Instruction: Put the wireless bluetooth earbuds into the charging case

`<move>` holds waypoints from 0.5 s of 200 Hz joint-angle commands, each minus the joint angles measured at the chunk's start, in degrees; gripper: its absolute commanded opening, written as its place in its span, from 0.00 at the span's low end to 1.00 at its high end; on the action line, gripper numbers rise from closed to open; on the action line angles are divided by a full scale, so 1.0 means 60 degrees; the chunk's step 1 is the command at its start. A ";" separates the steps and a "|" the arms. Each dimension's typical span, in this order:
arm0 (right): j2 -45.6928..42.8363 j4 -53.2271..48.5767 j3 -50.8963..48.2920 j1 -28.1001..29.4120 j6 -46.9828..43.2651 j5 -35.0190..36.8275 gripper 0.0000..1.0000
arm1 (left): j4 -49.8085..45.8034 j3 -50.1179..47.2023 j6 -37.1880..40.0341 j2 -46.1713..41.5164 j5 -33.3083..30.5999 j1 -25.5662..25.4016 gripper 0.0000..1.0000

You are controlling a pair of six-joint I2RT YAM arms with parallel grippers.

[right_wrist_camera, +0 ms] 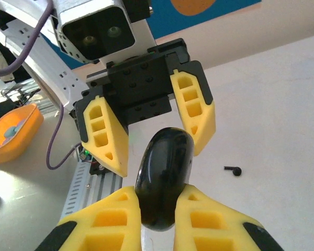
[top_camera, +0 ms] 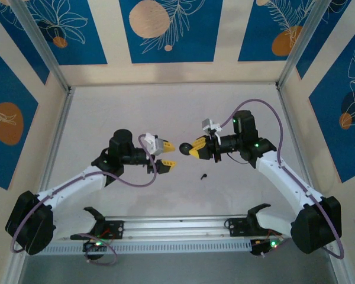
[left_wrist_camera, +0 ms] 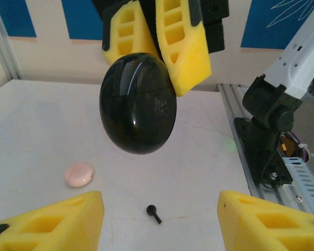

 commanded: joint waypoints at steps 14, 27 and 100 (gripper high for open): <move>0.0307 -0.1311 0.0470 0.0265 -0.2210 -0.0571 0.14 | 0.0246 0.0441 -0.0146 0.0071 0.0790 0.0091 0.57; 0.0372 -0.1351 0.0507 0.0360 -0.2589 -0.0571 0.14 | 0.0251 0.0463 -0.0169 0.0083 0.0858 0.0082 0.55; 0.1109 -0.2101 0.1181 0.0693 -0.4051 -0.0637 0.14 | -0.0469 0.0711 0.0211 0.0272 0.1201 0.0083 0.44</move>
